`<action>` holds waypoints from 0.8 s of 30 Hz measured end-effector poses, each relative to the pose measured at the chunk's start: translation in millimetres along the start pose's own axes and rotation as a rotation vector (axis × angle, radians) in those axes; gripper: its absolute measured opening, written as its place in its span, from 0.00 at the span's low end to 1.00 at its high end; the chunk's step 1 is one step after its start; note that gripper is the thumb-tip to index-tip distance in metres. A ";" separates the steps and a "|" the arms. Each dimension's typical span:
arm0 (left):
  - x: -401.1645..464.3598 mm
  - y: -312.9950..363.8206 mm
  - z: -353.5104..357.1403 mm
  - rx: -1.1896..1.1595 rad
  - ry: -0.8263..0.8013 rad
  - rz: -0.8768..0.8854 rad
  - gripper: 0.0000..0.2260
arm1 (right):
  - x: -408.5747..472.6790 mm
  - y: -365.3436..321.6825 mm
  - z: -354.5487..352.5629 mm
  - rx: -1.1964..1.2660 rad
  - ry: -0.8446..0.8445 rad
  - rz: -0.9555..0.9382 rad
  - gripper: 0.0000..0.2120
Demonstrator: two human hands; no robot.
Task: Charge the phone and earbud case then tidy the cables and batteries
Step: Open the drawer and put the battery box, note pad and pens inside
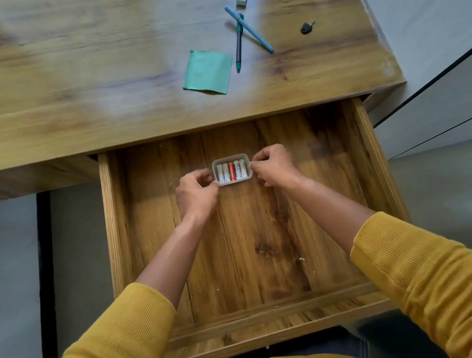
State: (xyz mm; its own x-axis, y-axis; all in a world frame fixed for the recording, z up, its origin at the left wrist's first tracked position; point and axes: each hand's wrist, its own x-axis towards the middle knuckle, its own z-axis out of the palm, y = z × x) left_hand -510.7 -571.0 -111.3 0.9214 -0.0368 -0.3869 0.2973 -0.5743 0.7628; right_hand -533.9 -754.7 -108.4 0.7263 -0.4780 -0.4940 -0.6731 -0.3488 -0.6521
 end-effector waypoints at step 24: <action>131.9 118.9 -33.8 0.508 0.198 0.298 0.16 | 57.1 -111.5 -12.3 -0.497 0.221 -0.594 0.20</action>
State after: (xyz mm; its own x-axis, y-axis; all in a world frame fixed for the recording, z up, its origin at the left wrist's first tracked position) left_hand -345.4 -616.6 -54.2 0.9898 -0.1313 -0.0546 -0.0915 -0.8820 0.4623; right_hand -419.0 -753.0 -56.8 0.9732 -0.2297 0.0140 -0.2037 -0.8881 -0.4121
